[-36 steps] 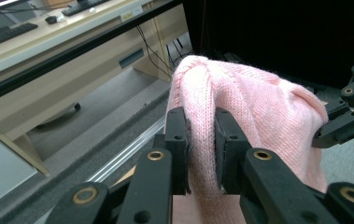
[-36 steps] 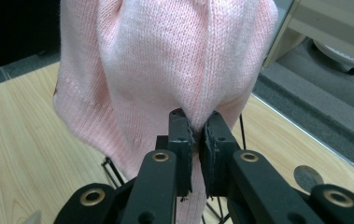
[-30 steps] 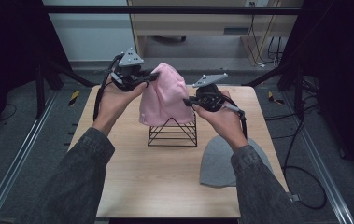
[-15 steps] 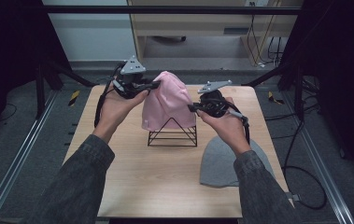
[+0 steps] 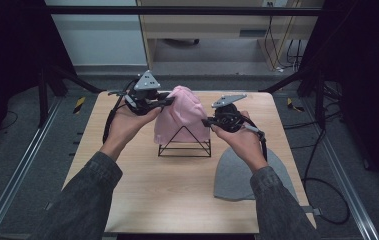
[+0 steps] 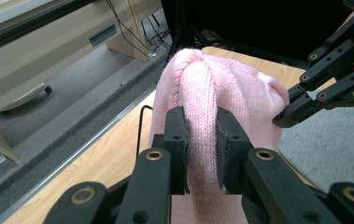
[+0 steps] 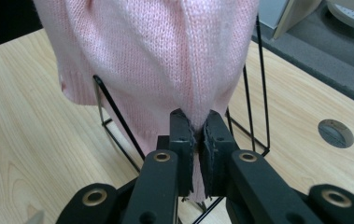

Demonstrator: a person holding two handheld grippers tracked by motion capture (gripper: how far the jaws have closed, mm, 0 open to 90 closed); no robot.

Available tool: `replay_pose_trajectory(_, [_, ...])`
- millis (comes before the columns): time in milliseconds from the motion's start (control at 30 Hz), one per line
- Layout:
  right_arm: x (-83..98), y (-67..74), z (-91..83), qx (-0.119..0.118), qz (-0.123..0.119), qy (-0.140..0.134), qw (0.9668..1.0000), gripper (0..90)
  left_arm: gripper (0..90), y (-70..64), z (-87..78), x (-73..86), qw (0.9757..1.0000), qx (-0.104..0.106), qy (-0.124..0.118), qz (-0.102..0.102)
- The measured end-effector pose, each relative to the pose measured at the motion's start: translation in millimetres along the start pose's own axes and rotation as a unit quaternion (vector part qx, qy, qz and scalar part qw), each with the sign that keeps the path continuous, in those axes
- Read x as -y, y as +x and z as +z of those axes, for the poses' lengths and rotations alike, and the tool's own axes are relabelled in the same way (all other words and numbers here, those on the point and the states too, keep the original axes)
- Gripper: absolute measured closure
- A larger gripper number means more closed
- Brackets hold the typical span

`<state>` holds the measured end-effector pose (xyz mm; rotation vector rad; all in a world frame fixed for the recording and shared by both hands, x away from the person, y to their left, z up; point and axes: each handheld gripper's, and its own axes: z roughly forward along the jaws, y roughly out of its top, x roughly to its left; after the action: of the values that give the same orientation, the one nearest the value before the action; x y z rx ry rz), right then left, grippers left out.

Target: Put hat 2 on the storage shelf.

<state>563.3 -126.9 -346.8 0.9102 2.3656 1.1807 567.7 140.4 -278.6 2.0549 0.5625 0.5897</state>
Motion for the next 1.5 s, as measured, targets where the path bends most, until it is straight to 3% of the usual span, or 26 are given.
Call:
replay_pose_trajectory(500, [16.4,1.5,10.8,0.002,-0.002,0.023,0.9997,84.5,76.6,-1.8,15.6,19.8,0.9996,0.006,0.026,-0.005])
replay_pose_trajectory(1067, [32.8,0.1,22.6,0.005,0.002,0.046,0.9989,84.4,75.8,-10.7,25.7,32.6,0.9991,0.023,0.036,-0.004])
replay_pose_trajectory(1500, [44.6,0.7,30.8,0.003,0.005,0.062,0.998,84.2,75.7,-15.5,30.5,45.6,0.9987,0.033,0.034,-0.018])
